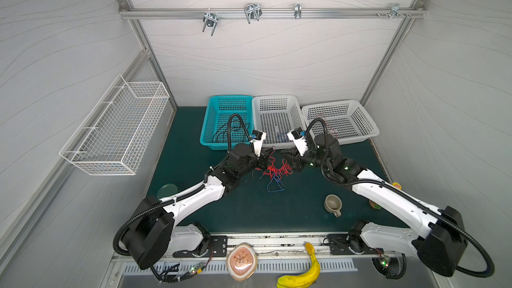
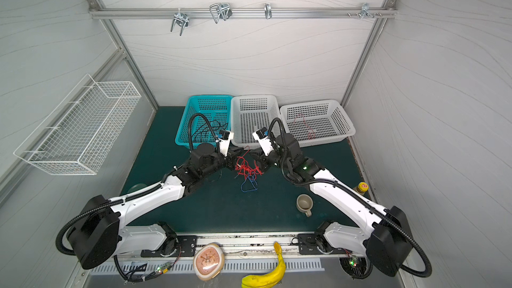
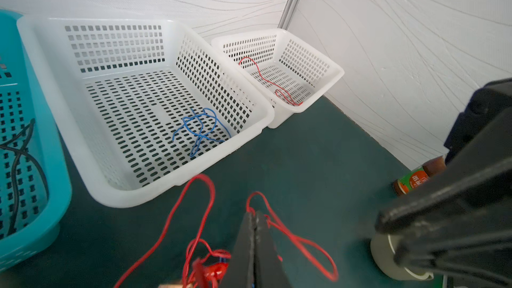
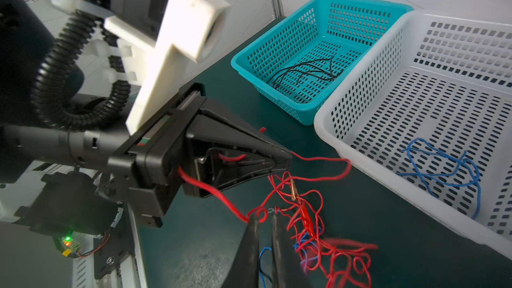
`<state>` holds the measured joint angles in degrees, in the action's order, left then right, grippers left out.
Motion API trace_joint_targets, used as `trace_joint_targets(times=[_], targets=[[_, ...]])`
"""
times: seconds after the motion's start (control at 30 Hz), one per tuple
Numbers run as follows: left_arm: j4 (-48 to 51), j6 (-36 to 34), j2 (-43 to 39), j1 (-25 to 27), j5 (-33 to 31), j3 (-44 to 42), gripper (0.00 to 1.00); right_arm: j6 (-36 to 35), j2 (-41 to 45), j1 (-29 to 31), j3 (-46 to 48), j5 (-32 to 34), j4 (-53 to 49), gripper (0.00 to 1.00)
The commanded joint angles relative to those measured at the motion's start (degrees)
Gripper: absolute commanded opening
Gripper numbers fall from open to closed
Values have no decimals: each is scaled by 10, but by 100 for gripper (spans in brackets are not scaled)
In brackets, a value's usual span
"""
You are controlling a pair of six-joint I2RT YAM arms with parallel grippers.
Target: Untangle the cables
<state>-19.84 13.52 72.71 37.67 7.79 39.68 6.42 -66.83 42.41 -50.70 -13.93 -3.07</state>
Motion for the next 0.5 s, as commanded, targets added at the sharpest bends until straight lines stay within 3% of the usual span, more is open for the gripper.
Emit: trace_joint_targets(times=[0.0, 0.23, 0.47], targets=[[12, -2, 12, 0, 12, 33, 16, -1, -14, 4, -9, 17, -10, 19], [56, 6, 21, 0, -30, 38, 17, 5, -60, 4, -26, 78, -52, 28], [90, -1, 19, 0, -76, 39, 16, 25, -91, 5, 18, 89, -70, 40]])
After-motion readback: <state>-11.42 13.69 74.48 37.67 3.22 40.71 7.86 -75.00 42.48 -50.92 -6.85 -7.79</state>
